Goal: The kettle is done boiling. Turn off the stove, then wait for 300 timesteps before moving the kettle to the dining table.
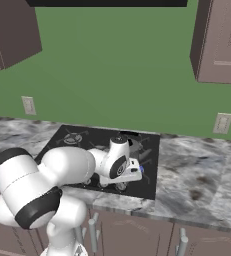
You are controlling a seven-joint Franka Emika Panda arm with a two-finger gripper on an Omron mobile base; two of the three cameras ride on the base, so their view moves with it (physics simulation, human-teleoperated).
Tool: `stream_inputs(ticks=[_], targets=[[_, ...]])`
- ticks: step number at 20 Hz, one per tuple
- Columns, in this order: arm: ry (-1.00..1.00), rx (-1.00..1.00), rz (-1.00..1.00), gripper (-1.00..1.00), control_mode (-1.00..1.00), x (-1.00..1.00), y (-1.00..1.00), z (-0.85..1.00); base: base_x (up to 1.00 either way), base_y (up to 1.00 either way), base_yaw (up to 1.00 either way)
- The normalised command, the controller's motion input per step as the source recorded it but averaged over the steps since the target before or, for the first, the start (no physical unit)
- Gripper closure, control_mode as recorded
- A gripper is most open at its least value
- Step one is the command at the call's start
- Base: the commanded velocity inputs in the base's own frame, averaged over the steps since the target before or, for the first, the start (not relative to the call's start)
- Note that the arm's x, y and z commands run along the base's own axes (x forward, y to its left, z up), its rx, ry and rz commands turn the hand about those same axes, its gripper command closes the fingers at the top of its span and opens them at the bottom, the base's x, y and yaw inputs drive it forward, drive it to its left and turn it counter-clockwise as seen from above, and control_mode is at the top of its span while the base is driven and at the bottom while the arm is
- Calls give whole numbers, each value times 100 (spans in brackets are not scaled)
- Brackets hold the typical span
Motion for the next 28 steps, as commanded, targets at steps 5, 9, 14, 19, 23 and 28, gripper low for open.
stream_inputs(ticks=[5, 9, 14, 19, 23, 28], targets=[[0, 4, -19, 100, -100, -9, 0, -1, 0, 0, 0], [1, 3, -20, 100, -100, -7, 0, -3, 0, 0, 0], [2, 3, -20, 100, -100, -5, 0, -5, 0, 0, 0], [2, 3, -20, 100, -100, -6, 0, -4, 0, 0, 0], [0, 3, -21, 100, -100, -5, 0, -3, 0, 0, 0], [0, 1, -22, 100, -100, -8, 0, -5, 0, 0, 0]])
